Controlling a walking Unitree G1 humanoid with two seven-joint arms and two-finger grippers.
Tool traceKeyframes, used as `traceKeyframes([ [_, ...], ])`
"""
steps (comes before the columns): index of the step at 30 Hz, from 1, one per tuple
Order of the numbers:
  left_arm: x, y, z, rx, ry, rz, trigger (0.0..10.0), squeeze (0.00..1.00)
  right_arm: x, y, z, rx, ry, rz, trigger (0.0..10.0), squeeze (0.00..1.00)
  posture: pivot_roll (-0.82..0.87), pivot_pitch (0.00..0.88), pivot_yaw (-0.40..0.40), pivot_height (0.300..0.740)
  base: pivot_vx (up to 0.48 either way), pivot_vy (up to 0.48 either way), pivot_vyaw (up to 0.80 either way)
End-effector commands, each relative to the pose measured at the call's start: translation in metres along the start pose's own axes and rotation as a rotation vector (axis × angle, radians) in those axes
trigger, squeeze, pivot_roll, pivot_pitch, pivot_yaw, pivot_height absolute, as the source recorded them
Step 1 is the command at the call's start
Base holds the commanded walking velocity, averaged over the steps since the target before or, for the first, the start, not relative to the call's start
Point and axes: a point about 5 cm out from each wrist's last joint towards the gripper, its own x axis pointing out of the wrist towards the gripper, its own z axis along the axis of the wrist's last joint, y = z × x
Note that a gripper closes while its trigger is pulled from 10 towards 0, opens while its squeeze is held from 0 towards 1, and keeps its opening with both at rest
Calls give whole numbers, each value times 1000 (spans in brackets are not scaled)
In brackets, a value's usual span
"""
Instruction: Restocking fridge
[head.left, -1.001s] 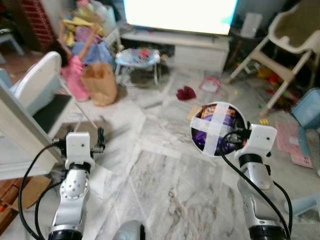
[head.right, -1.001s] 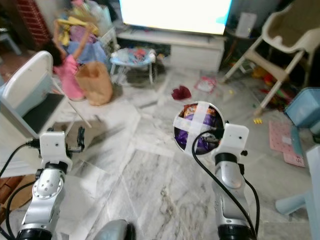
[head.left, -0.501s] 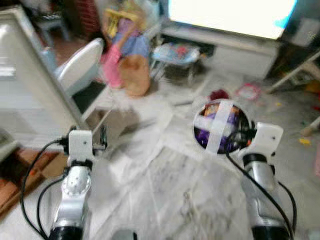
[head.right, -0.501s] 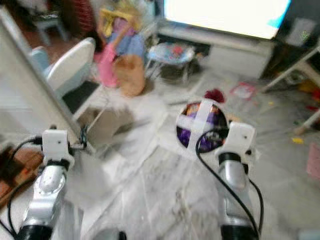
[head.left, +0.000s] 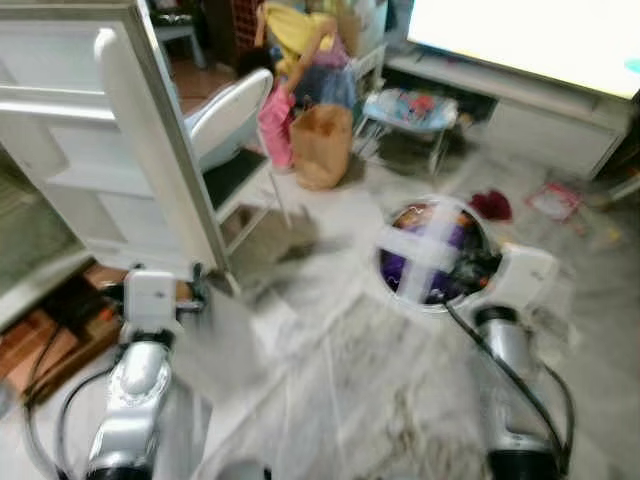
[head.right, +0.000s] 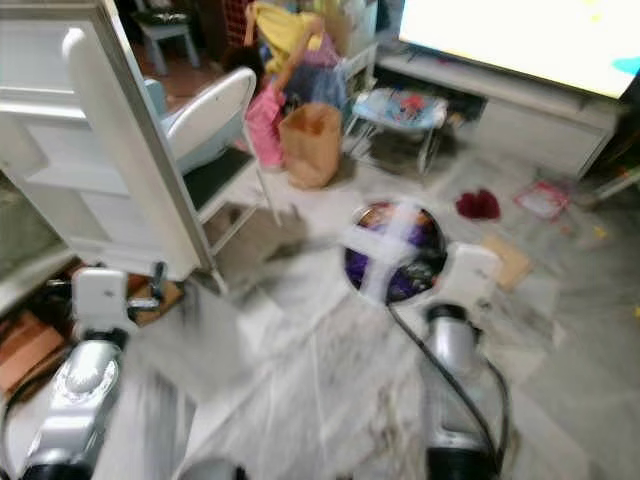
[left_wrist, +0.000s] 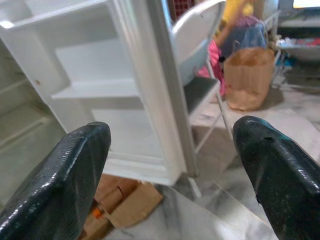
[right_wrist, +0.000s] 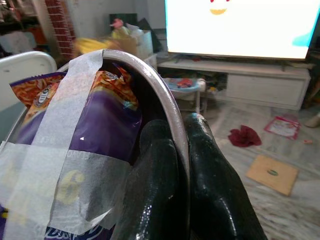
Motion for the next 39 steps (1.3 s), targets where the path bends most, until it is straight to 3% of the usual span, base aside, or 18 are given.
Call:
traceKeyframes([
  [1, 0, -5, 1, -6, -2, -14, 10000, 0, 2, -9, 6, -9, -23, -22, 10000, 0, -14, 0, 2, 740, 0, 480, 0],
  [19, -1, -7, -3, -3, 21, 1, 10000, 0, 5, -5, 7, -24, -28, 2, 10000, 0, -14, 0, 6, 740, 0, 480, 0],
  [24, 0, -9, -2, -6, 8, -6, 10000, 0, 5, -3, 6, -37, -26, 13, 10000, 0, -7, 0, -2, 740, 0, 480, 800],
  [39, 1, -9, -3, 28, 9, 16, 10000, 0, 7, -1, 7, -38, -27, 19, 10000, 0, -15, 0, -2, 740, 0, 0, 800],
])
